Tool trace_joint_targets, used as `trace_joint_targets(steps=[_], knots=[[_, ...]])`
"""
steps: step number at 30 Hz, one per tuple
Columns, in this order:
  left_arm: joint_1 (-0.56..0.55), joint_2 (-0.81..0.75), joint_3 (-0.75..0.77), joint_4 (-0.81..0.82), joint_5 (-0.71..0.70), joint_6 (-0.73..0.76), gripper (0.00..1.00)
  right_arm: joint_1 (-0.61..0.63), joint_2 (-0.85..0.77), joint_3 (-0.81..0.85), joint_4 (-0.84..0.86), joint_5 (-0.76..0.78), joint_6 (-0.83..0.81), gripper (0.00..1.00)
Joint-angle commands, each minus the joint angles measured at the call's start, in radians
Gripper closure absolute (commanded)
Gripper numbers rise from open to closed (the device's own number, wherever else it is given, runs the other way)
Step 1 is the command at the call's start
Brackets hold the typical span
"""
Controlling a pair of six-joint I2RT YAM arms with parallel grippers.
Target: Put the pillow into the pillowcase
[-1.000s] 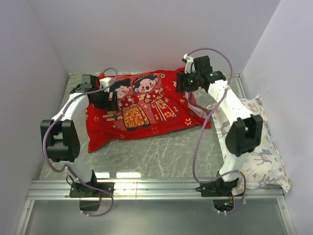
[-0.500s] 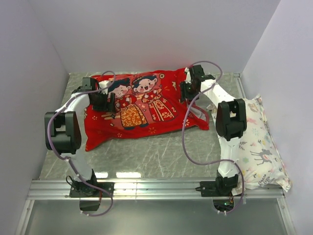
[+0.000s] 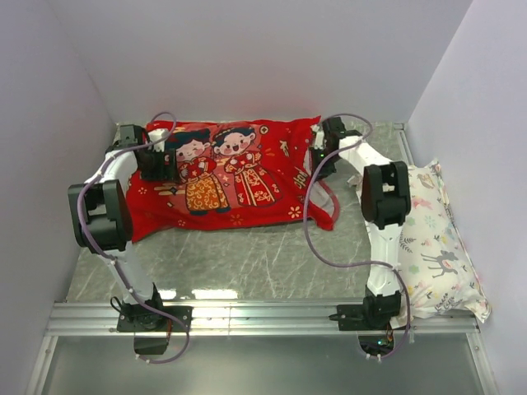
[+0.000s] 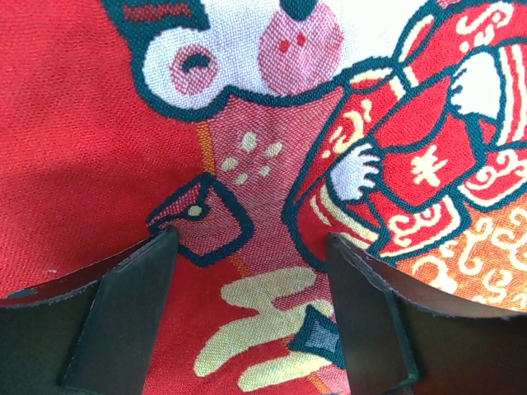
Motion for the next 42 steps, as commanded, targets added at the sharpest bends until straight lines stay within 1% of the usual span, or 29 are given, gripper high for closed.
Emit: trace_joint_targets(steps=[1, 2, 5, 6, 8, 10, 12, 13, 14, 15, 16, 17, 18, 19, 20, 23, 25, 26, 27, 28, 30, 32, 33, 34, 35, 36, 38, 40, 42], knots=[[0.042, 0.024, 0.031, -0.033, -0.095, 0.058, 0.21, -0.090, -0.186, -0.035, -0.022, -0.042, -0.017, 1.00], [0.051, 0.024, 0.040, -0.041, -0.095, 0.071, 0.21, -0.131, -0.264, -0.071, -0.016, -0.074, -0.012, 1.00], [0.057, 0.016, 0.043, -0.044, -0.086, 0.089, 0.21, -0.177, -0.382, -0.131, 0.017, -0.117, -0.012, 1.00], [0.057, 0.012, 0.040, -0.037, -0.083, 0.089, 0.20, -0.220, -0.399, -0.140, 0.018, -0.114, -0.013, 1.00], [0.056, -0.002, 0.039, -0.036, -0.074, 0.092, 0.19, -0.235, -0.406, -0.148, 0.000, -0.104, -0.018, 1.00], [0.056, -0.016, 0.040, -0.055, -0.002, 0.106, 0.15, -0.242, -0.386, -0.146, -0.017, -0.097, -0.051, 1.00], [0.056, -0.056, 0.023, -0.050, 0.061, 0.111, 0.11, -0.232, -0.344, -0.125, -0.048, -0.146, -0.047, 0.99], [0.054, -0.071, 0.007, -0.049, 0.076, 0.117, 0.10, -0.211, -0.331, -0.114, -0.055, -0.197, -0.043, 0.95], [0.054, -0.095, -0.003, -0.044, 0.079, 0.118, 0.08, -0.196, -0.311, -0.100, -0.055, -0.211, -0.029, 0.85], [0.054, -0.106, -0.012, -0.041, 0.079, 0.120, 0.08, -0.186, -0.303, -0.094, -0.055, -0.219, -0.030, 0.80], [0.057, -0.119, -0.026, -0.035, 0.079, 0.118, 0.07, -0.120, -0.298, -0.091, -0.046, -0.205, -0.003, 0.74], [0.063, -0.145, -0.030, -0.032, 0.081, 0.112, 0.07, -0.098, -0.295, -0.092, -0.036, -0.196, 0.014, 0.62], [0.076, -0.157, -0.036, -0.027, 0.096, 0.103, 0.06, -0.072, -0.291, -0.092, -0.008, -0.190, 0.023, 0.59], [0.112, -0.174, -0.032, -0.029, 0.150, 0.091, 0.06, -0.038, -0.272, -0.089, -0.002, -0.191, 0.031, 0.58], [0.132, -0.177, -0.021, -0.038, 0.168, 0.060, 0.06, -0.021, -0.257, -0.070, -0.002, -0.191, 0.051, 0.57], [0.181, -0.171, 0.035, -0.084, 0.176, 0.043, 0.06, 0.019, -0.181, -0.025, -0.002, -0.203, 0.080, 0.56], [0.197, -0.172, 0.057, -0.098, 0.152, 0.051, 0.05, 0.036, -0.121, -0.010, 0.003, -0.197, 0.085, 0.48], [0.200, -0.175, 0.060, -0.105, 0.144, 0.058, 0.05, 0.042, -0.098, 0.015, -0.002, -0.193, 0.092, 0.42], [0.206, -0.174, 0.062, -0.118, 0.144, 0.063, 0.03, 0.050, -0.073, 0.030, -0.015, -0.209, 0.092, 0.41], [0.206, -0.175, 0.060, -0.125, 0.142, 0.072, 0.01, 0.053, -0.032, 0.042, -0.019, -0.223, 0.095, 0.33], [0.205, -0.182, 0.049, -0.130, 0.152, 0.103, 0.01, 0.064, -0.002, 0.064, -0.022, -0.193, 0.102, 0.32], [0.197, -0.203, 0.016, -0.116, 0.171, 0.164, 0.01, 0.068, 0.024, 0.064, -0.016, -0.185, 0.097, 0.33], [0.186, -0.208, 0.008, -0.112, 0.179, 0.199, 0.01, 0.068, 0.033, 0.069, -0.019, -0.193, 0.095, 0.36], [0.154, -0.211, 0.006, -0.110, 0.170, 0.238, 0.01, 0.068, 0.053, 0.078, -0.026, -0.200, 0.091, 0.41], [0.134, -0.200, 0.013, -0.110, 0.158, 0.308, 0.01, 0.068, 0.061, 0.093, -0.032, -0.208, 0.083, 0.60], [0.114, -0.192, 0.020, -0.109, 0.118, 0.333, 0.01, 0.068, 0.065, 0.099, -0.043, -0.222, 0.079, 0.71], [0.050, -0.153, 0.051, -0.113, 0.092, 0.417, 0.01, 0.068, 0.058, 0.090, -0.042, -0.246, 0.071, 0.90], [-0.013, -0.099, 0.089, -0.098, 0.041, 0.430, 0.01, 0.068, 0.041, 0.078, -0.032, -0.255, 0.069, 0.92], [-0.042, -0.067, 0.120, -0.077, 0.040, 0.433, 0.01, 0.068, 0.032, 0.069, -0.031, -0.274, 0.063, 0.92]])
